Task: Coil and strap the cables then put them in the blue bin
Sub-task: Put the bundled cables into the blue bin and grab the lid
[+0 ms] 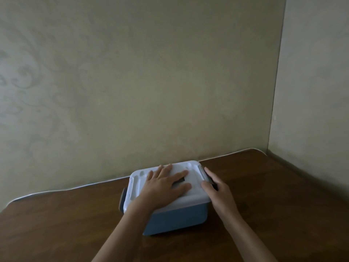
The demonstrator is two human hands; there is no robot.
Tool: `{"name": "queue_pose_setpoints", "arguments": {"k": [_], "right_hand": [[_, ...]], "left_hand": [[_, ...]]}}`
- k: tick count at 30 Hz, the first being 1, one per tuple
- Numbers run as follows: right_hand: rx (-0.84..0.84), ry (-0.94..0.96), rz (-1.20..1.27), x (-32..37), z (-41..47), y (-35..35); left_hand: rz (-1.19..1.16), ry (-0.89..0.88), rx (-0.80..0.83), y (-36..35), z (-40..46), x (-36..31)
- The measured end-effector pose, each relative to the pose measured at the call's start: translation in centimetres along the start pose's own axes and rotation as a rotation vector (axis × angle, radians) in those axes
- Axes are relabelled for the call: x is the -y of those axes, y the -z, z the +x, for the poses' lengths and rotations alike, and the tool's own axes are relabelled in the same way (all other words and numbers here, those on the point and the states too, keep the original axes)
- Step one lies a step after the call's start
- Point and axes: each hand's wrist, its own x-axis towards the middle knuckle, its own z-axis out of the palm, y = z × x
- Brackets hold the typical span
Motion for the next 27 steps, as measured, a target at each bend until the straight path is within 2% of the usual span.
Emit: {"name": "queue_pose_setpoints", "arguments": {"k": [7, 22, 24, 26, 27], "right_hand": [[0.067, 0.118, -0.4, 0.8, 0.6, 1.4], [0.177, 0.198, -0.629, 1.5, 1.3, 2.3], [0.183, 0.228, -0.849, 2.6, 1.5, 1.9], [0.155, 0.324, -1.086, 4.1, 1.5, 0.6], [0.149, 0.378, -1.112, 4.7, 1.3, -0.4]], "left_hand": [[0.005, -0.007, -0.005, 0.1, 0.0, -0.3], [-0.004, 0.0, -0.046, 0.1, -0.4, -0.6], [-0.068, -0.009, -0.137, 0.4, -0.5, -0.7], [-0.193, -0.009, -0.307, 0.6, -0.9, -0.9], [-0.241, 0.019, -0.404, 0.6, -1.3, -0.8]]}}
